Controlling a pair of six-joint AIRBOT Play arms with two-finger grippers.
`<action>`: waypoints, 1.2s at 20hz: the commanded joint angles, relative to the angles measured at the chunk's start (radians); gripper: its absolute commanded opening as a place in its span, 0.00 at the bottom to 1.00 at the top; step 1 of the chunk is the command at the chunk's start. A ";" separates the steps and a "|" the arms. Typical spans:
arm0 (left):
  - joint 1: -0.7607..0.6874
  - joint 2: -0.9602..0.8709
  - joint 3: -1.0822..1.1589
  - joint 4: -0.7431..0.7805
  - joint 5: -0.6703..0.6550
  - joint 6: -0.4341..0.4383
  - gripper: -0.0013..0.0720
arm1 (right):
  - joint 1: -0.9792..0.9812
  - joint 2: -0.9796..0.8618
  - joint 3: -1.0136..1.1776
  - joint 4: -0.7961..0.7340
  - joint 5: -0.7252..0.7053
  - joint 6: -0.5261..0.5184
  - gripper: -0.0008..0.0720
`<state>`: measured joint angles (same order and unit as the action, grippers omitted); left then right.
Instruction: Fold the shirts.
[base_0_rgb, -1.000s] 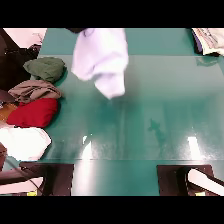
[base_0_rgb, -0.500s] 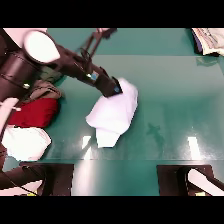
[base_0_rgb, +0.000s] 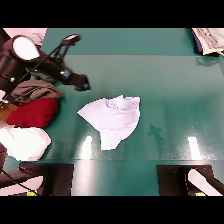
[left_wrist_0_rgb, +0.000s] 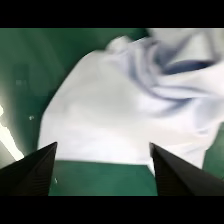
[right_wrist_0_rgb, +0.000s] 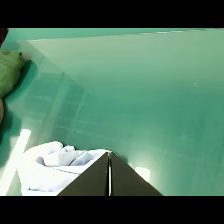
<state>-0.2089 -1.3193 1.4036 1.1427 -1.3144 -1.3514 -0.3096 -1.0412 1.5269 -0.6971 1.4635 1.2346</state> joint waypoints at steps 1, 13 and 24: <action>0.166 0.001 -0.232 0.002 0.045 0.028 0.93 | 0.001 0.003 -0.006 -0.011 -0.003 -0.001 0.03; 0.203 -0.003 -0.571 -0.276 0.353 0.226 0.93 | 0.002 0.003 -0.006 -0.010 -0.016 0.007 0.03; 0.120 -0.077 -0.452 -0.359 0.297 0.196 0.05 | 0.038 0.003 -0.015 -0.163 0.060 0.054 0.03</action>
<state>-0.0837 -1.3960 0.8871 0.8055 -0.9691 -1.1477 -0.2966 -1.0382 1.5185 -0.7475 1.4784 1.2499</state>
